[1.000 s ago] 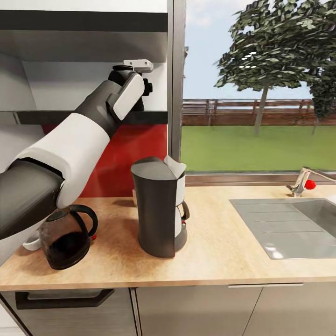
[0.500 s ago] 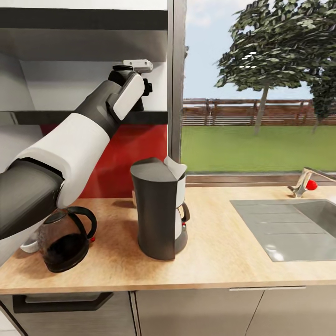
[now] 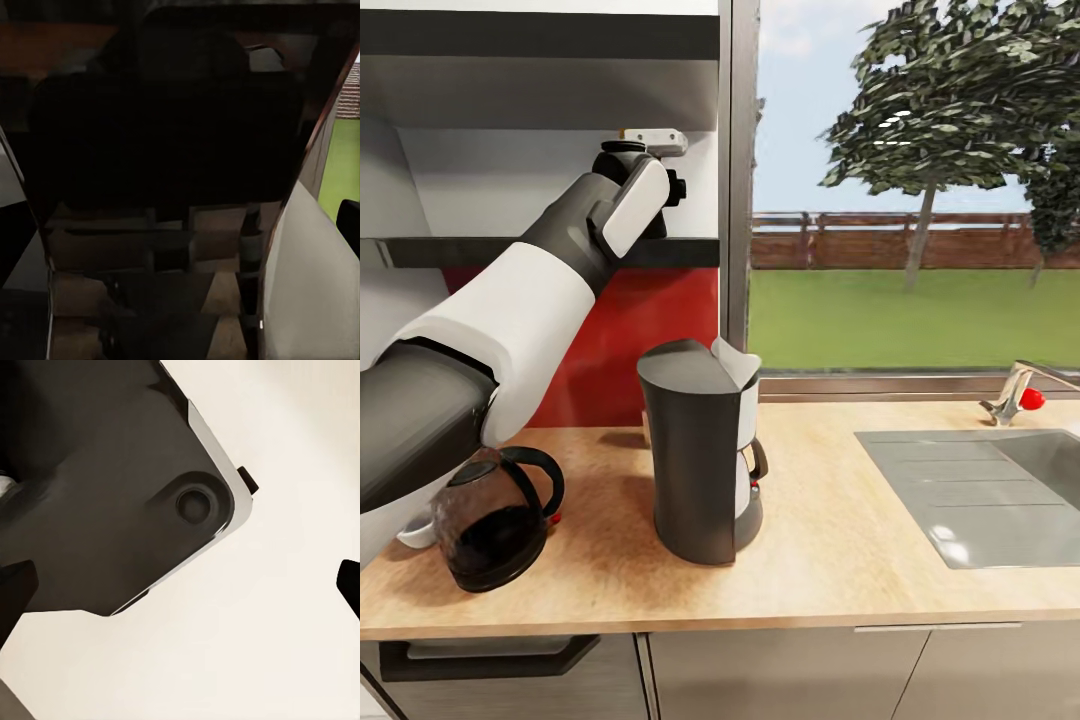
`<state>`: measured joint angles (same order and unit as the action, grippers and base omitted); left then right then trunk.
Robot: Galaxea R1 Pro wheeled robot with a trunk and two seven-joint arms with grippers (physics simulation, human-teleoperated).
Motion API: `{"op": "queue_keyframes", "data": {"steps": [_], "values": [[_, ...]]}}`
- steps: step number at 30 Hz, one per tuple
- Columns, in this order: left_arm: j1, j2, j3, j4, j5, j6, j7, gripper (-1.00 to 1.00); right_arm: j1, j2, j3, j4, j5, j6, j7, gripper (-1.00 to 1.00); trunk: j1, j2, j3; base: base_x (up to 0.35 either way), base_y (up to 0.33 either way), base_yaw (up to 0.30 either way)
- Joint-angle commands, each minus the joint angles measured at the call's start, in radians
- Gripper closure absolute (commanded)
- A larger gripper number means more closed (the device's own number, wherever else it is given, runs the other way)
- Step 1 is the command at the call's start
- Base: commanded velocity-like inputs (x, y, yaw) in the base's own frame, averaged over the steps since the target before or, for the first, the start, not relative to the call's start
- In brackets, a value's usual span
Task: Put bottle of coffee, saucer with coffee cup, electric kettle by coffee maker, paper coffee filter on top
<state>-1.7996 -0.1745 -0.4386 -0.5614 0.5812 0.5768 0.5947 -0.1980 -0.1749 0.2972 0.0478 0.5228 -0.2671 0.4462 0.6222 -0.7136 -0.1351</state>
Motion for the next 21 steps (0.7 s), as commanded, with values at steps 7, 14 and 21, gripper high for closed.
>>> {"op": "queue_keyframes", "data": {"steps": [7,14,21], "values": [[-0.001,0.0,-0.002,0.001,0.008,0.001,0.008,-1.0,-0.001,0.0,0.008,0.003,-0.004,-0.008,0.0,-1.0,0.0,-0.001,-0.002,0.0,0.0,0.0],[-0.001,0.0,-0.002,0.001,0.008,0.001,0.008,-1.0,-0.001,0.0,0.008,0.003,-0.004,-0.008,0.0,-1.0,0.0,-0.001,-0.002,0.0,0.0,0.0],[-0.001,0.0,0.003,0.003,0.008,0.001,0.008,1.0,-0.001,0.0,0.008,0.003,-0.004,-0.008,0.0,-1.0,0.0,-0.001,-0.002,0.0,0.0,0.0]]}}
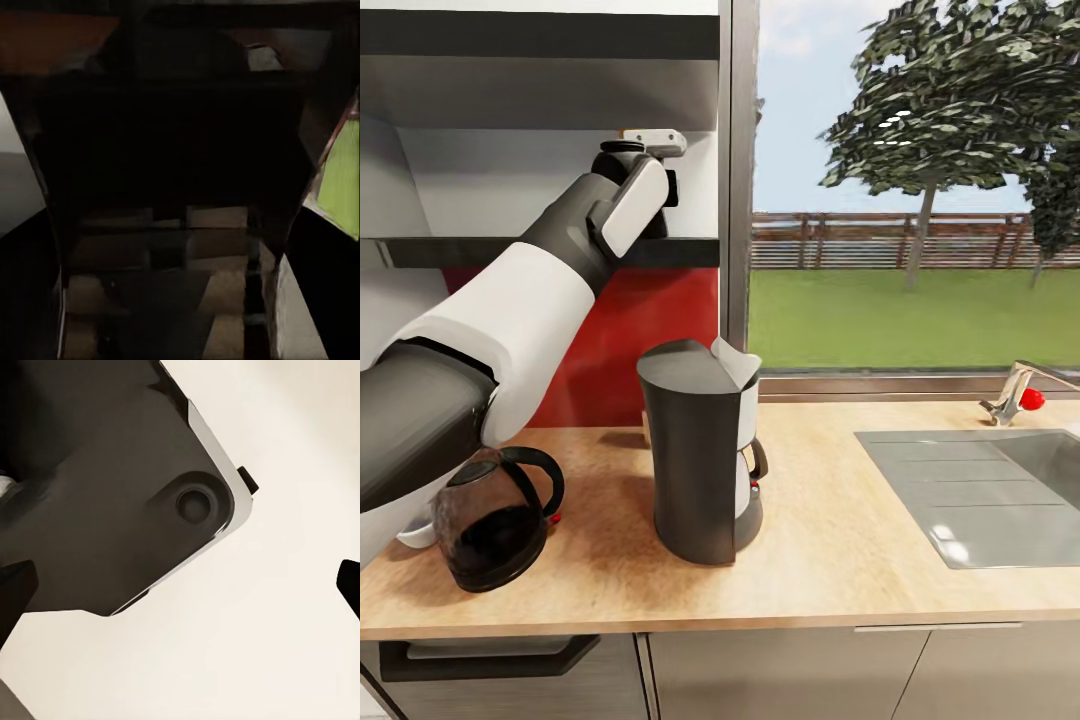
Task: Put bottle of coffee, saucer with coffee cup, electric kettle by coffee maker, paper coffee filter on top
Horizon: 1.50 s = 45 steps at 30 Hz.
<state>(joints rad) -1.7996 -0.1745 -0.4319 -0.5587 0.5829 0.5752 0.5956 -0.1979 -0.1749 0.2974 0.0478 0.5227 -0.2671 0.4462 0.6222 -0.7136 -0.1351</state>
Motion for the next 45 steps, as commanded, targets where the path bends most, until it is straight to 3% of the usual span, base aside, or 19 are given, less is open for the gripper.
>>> {"op": "queue_keyframes", "data": {"steps": [1,7,24,34,45], "values": [[-0.001,0.0,-0.001,0.0,0.006,0.003,0.007,1.0,-0.002,0.0,0.008,0.003,-0.004,-0.008,0.0,-1.0,0.0,-0.001,-0.002,0.0,0.0,0.0],[-0.001,0.0,0.016,-0.001,0.006,0.004,0.007,1.0,-0.002,0.0,0.008,0.003,-0.004,-0.008,0.0,-1.0,0.0,-0.001,-0.002,0.0,0.0,0.0],[-0.001,0.0,0.008,-0.018,0.006,0.004,0.007,1.0,-0.002,0.0,0.008,0.003,-0.004,-0.008,0.0,-1.0,0.0,-0.001,-0.002,0.0,0.0,0.0],[-0.001,0.0,0.007,-0.108,0.006,0.007,0.006,1.0,-0.002,0.0,0.008,0.001,-0.004,-0.008,0.001,-1.0,0.0,-0.001,-0.002,0.0,0.0,0.0],[-0.001,0.0,0.011,-0.118,0.006,0.008,0.006,1.0,-0.002,-0.001,0.008,0.0,-0.004,-0.006,0.001,-1.0,0.0,-0.001,-0.002,-0.032,0.0,0.0]]}}
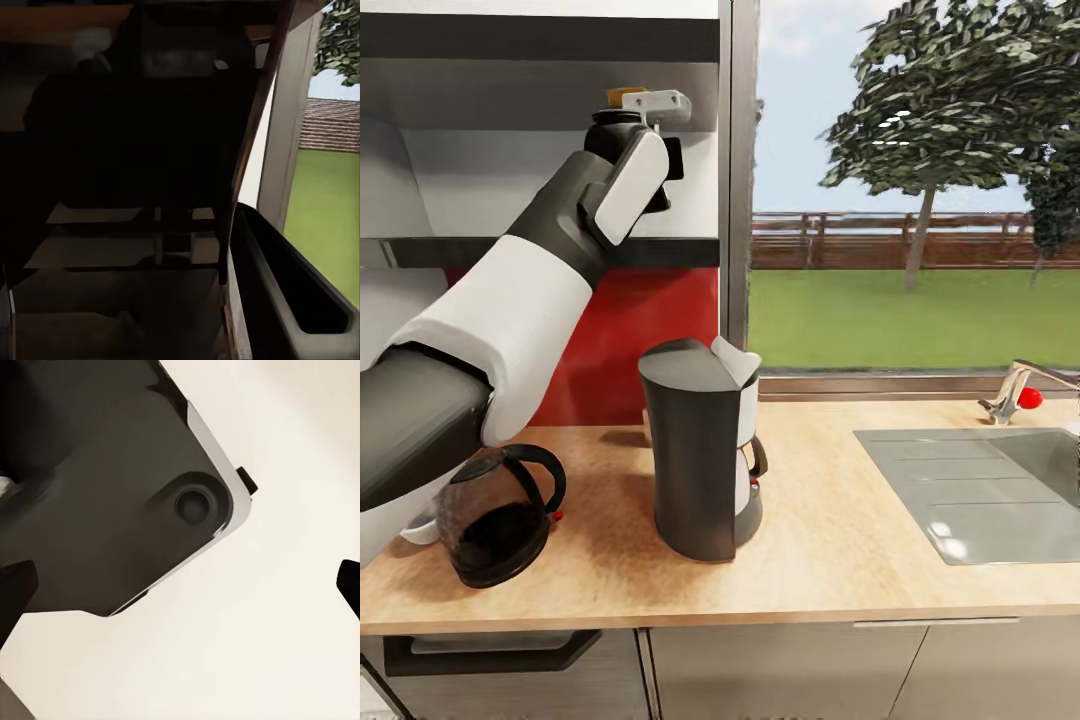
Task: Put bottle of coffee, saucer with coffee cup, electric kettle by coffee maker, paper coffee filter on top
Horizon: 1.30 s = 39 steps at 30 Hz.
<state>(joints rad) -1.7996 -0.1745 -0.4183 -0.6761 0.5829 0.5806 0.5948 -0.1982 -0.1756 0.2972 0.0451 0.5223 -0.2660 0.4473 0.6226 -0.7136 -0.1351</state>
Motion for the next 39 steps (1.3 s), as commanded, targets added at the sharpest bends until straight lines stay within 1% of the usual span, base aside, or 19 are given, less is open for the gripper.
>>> {"op": "queue_keyframes", "data": {"steps": [1,9,17,27,34,39], "values": [[-0.001,0.0,-0.002,0.0,0.006,0.002,0.007,1.0,-0.001,0.0,0.008,0.003,-0.004,-0.007,0.0,-1.0,0.0,-0.001,-0.002,-0.194,0.0,0.0],[-0.001,0.0,-0.001,0.005,0.006,0.002,0.007,1.0,-0.002,0.0,0.007,0.002,-0.006,-0.007,-0.001,-1.0,0.0,-0.001,-0.002,-0.122,-0.062,0.005],[-0.001,0.0,0.001,0.007,0.006,0.002,0.007,1.0,-0.002,-0.001,0.005,0.001,-0.009,-0.007,-0.002,-1.0,0.0,-0.001,-0.002,-0.052,-0.049,0.19],[-0.001,0.0,0.001,0.01,0.006,0.002,0.007,1.0,-0.002,-0.001,0.005,0.001,-0.01,-0.007,-0.002,-1.0,0.0,-0.001,-0.002,-0.004,-0.227,0.069],[-0.001,0.0,0.001,0.01,0.006,0.002,0.007,1.0,-0.002,-0.001,0.005,0.001,-0.01,-0.007,-0.002,-1.0,0.0,-0.001,-0.002,0.0,-0.097,0.2],[-0.001,0.0,0.001,0.01,0.006,0.002,0.007,1.0,-0.002,-0.001,0.007,0.0,-0.006,-0.006,-0.001,-1.0,0.0,-0.001,-0.002,0.0,-0.258,0.071]]}}
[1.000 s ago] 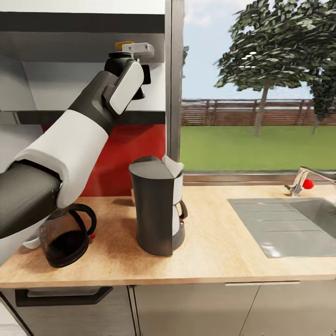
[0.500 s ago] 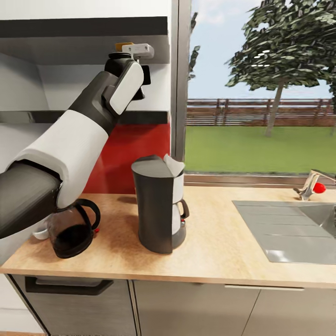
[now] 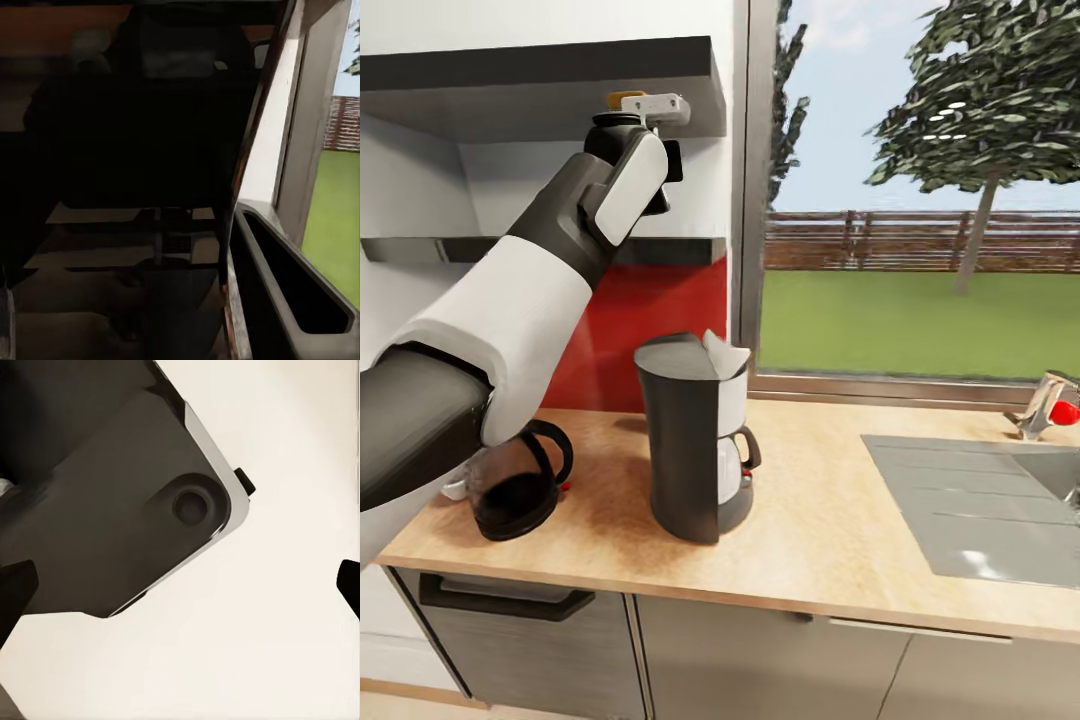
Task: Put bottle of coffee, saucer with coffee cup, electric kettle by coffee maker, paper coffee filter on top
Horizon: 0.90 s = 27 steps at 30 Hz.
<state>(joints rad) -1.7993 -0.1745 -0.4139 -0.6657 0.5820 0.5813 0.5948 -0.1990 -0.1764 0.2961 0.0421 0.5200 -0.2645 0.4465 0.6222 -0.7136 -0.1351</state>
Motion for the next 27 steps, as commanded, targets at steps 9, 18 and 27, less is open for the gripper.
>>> {"op": "queue_keyframes", "data": {"steps": [9,18,27], "values": [[-0.002,0.0,-0.005,0.0,0.007,0.002,0.007,1.0,-0.002,0.0,0.009,0.002,-0.005,-0.007,0.0,-1.0,0.0,-0.001,-0.002,0.0,-0.3,0.005],[-0.002,0.0,-0.005,0.002,0.007,0.002,0.007,1.0,-0.001,0.0,0.009,0.002,-0.005,-0.007,0.0,-1.0,0.0,-0.001,-0.002,0.0,-0.304,0.0],[-0.002,0.0,-0.005,0.003,0.007,0.002,0.007,1.0,-0.001,0.0,0.007,0.002,-0.005,-0.008,-0.001,-1.0,0.0,-0.001,-0.002,0.0,-0.303,0.034]]}}
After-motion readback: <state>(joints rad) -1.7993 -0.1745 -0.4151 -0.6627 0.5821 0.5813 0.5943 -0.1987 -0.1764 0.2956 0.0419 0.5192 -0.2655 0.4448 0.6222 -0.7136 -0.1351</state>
